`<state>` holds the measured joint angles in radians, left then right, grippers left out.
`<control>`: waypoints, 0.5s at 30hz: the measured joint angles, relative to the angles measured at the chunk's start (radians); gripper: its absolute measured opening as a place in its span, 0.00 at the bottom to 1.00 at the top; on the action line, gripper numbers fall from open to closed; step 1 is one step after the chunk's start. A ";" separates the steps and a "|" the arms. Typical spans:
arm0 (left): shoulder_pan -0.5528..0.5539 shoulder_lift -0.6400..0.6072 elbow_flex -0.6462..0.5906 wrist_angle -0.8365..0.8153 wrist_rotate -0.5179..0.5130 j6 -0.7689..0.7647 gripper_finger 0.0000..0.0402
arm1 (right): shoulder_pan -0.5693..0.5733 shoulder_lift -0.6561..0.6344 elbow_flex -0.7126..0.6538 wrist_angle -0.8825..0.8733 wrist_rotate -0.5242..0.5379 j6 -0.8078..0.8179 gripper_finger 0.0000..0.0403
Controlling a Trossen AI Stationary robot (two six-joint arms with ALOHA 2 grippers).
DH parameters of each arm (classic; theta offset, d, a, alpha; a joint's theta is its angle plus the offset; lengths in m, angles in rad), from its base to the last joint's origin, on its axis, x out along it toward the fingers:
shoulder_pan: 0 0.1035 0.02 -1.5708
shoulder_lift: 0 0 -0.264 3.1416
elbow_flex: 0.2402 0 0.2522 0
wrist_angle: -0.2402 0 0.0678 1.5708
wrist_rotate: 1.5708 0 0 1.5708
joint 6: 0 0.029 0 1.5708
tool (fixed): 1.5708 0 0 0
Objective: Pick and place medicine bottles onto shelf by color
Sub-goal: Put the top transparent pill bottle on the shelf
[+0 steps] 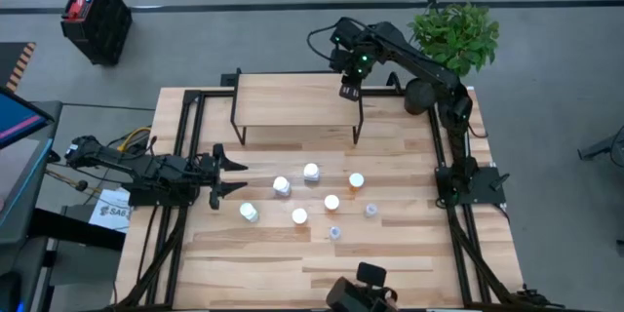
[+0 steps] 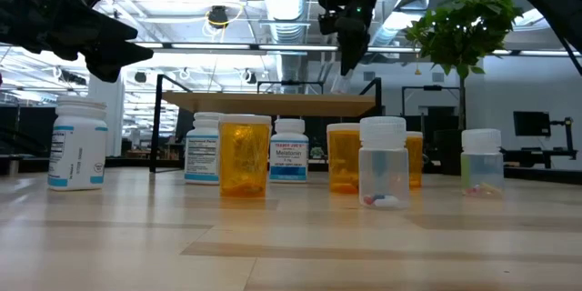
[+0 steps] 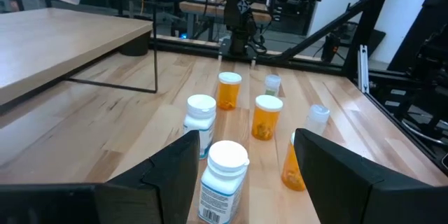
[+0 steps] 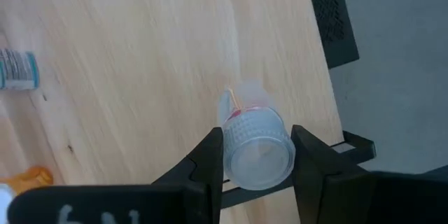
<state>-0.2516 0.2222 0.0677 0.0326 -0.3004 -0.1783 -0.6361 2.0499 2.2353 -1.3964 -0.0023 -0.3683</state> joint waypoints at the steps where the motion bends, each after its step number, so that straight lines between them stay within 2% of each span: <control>1: 0.000 0.000 0.000 0.000 0.000 0.000 0.55 | 0.002 0.000 0.000 0.000 0.000 0.000 0.30; 7: 0.000 0.000 0.000 -0.002 0.000 0.000 0.55 | 0.010 0.000 0.000 -0.063 -0.004 0.001 0.31; 12: 0.000 0.000 0.000 -0.017 -0.001 -0.001 0.55 | 0.019 0.000 0.000 -0.001 -0.003 0.001 0.31; 15: 0.000 0.000 0.000 -0.020 -0.001 -0.001 0.55 | 0.015 0.000 0.000 -0.044 -0.007 0.002 0.31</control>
<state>-0.2516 0.2222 0.0677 0.0128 -0.3016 -0.1791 -0.6213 2.0499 2.2353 -1.4407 -0.0096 -0.3666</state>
